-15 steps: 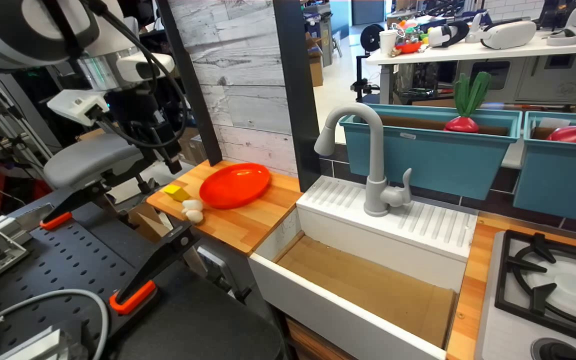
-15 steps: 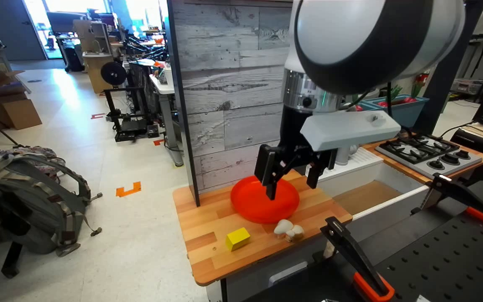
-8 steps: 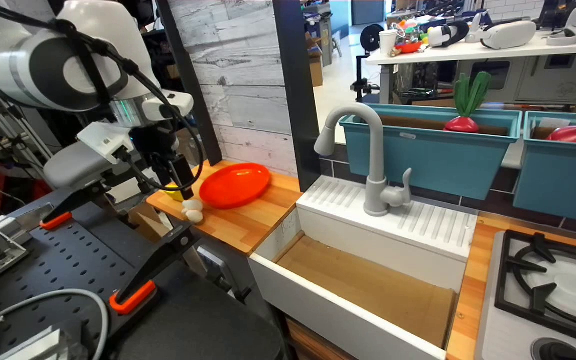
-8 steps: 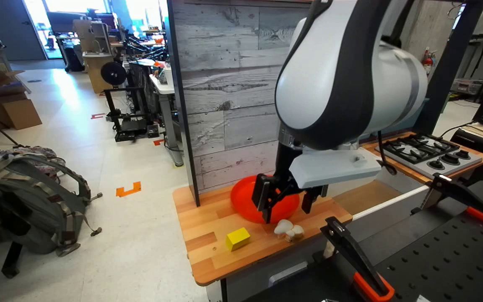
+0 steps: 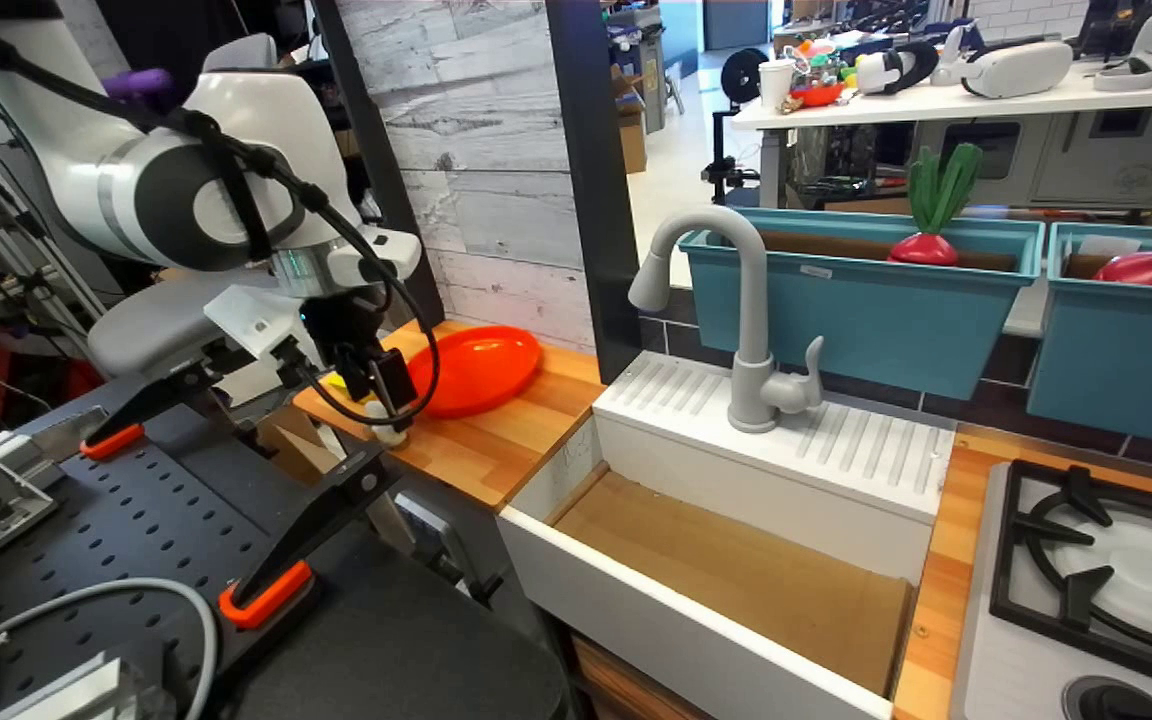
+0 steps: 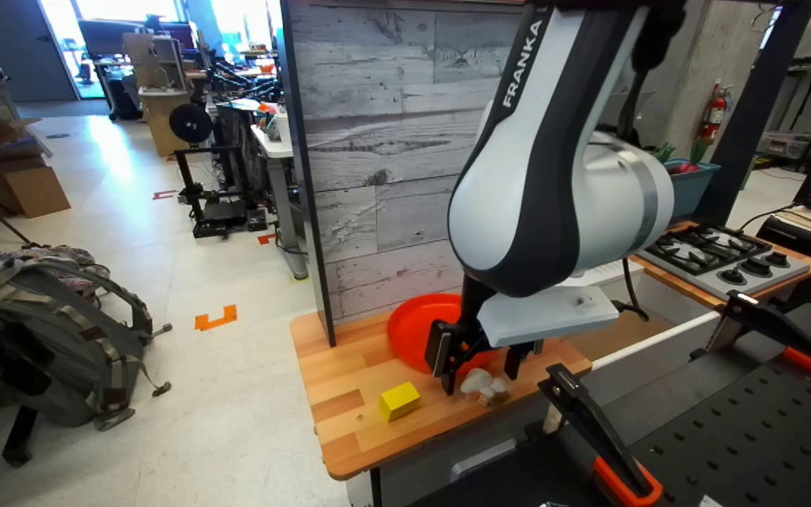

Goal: Pick up the animal plush toy from the counter and put it on the plate

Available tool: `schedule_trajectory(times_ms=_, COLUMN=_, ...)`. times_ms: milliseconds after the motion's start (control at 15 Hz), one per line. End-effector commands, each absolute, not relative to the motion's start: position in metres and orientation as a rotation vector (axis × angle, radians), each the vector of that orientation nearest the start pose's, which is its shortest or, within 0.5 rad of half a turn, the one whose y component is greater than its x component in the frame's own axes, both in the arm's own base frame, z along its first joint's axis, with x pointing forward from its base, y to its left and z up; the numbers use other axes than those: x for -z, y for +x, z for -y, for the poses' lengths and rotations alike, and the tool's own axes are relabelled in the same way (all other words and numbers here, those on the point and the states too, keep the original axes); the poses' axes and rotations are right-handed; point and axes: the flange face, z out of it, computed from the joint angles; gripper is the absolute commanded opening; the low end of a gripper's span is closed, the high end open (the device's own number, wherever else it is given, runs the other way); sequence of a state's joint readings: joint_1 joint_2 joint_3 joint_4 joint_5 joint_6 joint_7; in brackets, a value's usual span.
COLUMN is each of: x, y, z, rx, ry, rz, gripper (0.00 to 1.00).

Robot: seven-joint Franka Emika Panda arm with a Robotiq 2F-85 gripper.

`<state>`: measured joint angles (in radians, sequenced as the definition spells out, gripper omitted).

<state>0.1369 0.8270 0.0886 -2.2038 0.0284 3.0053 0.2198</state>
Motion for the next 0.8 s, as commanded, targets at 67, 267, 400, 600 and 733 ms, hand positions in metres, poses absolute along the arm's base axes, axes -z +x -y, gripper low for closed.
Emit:
schedule_trajectory(times_ms=67, x=0.015, y=0.494, z=-0.117, rx=-0.069, ry=-3.1, rz=-0.055, gripper=0.75)
schedule_trajectory(times_ms=267, x=0.019, y=0.495, z=-0.121, rx=-0.072, ry=-3.101, rz=-0.039, gripper=0.58)
schedule_trajectory(times_ms=400, x=0.015, y=0.494, z=-0.124, rx=-0.059, ry=-3.11, rz=-0.011, gripper=0.43)
schedule_trajectory(times_ms=600, x=0.007, y=0.493, z=-0.134, rx=-0.032, ry=-3.116, rz=0.039, gripper=0.2)
schedule_trajectory(times_ms=733, x=0.0, y=0.492, z=-0.142, rx=-0.012, ry=-3.112, rz=0.08, gripper=0.04)
